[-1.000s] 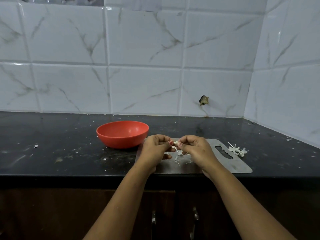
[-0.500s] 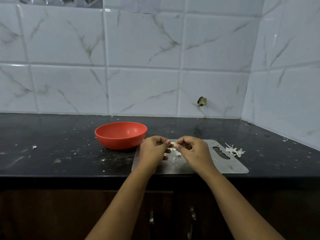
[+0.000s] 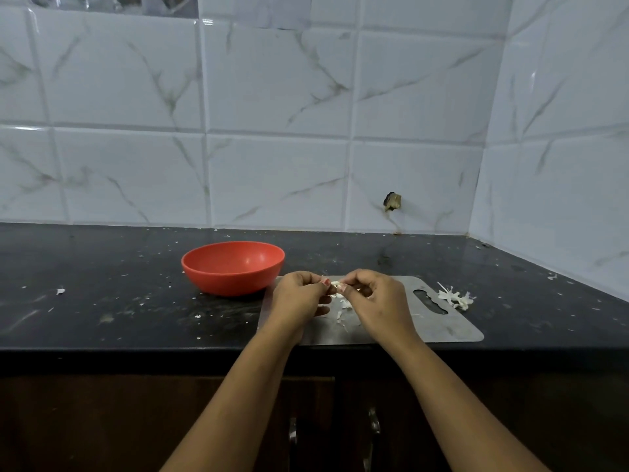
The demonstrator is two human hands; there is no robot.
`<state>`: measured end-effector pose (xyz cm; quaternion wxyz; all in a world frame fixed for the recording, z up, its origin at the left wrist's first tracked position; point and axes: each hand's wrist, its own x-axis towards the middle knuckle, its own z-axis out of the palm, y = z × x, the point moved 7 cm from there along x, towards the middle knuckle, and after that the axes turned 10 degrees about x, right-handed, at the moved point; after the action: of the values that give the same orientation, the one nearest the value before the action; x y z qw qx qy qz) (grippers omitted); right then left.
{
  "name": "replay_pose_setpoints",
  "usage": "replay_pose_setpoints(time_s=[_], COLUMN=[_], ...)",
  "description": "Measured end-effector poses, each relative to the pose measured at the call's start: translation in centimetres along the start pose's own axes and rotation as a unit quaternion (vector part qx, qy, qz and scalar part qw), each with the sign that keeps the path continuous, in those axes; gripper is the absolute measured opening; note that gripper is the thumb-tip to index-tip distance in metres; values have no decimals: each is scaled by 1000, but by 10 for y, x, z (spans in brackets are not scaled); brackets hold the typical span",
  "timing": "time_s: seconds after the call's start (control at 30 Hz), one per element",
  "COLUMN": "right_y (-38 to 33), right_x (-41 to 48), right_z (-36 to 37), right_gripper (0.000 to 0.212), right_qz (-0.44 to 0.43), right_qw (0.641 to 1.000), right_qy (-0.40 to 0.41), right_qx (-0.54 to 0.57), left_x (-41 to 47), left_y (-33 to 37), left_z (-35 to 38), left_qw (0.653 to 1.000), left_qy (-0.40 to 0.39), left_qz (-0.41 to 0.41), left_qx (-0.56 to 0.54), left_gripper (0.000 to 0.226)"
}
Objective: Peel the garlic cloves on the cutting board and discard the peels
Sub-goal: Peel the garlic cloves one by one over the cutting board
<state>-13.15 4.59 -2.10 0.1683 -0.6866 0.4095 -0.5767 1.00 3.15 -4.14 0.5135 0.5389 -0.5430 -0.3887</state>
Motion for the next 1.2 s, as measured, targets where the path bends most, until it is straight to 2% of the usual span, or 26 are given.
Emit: replay_pose_setpoints(time_s=[0.13, 0.27, 0.37, 0.53, 0.7, 0.93, 1.1, 1.2], right_y=[-3, 6, 9, 12, 15, 17, 19, 19], right_x=[-1, 0, 0, 1, 0, 0, 1, 0], right_z=[-1, -13, -10, -9, -7, -9, -10, -10], right_gripper=[12, 11, 12, 20, 11, 9, 7, 8], right_qz=[1, 67, 102, 120, 115, 117, 121, 121], right_qw=[1000, 988, 982, 982, 985, 985, 986, 987], right_qy=[-1, 46, 30, 27, 18, 28, 28, 24], right_qx=[13, 134, 158, 145, 129, 125, 111, 106], left_x=[0, 6, 5, 1, 1, -2, 2, 4], left_y=[1, -5, -6, 1, 4, 7, 4, 7], left_z=[2, -9, -6, -10, -4, 5, -6, -11], left_qw=[998, 994, 1000, 992, 974, 964, 974, 963], left_qy=[-38, 13, 15, 57, 49, -18, 30, 67], left_qz=[-21, -55, -18, 41, 81, 131, 125, 140], left_qx=[-34, -93, 11, 105, 208, 233, 185, 219], left_gripper=[21, 23, 22, 13, 33, 44, 31, 23])
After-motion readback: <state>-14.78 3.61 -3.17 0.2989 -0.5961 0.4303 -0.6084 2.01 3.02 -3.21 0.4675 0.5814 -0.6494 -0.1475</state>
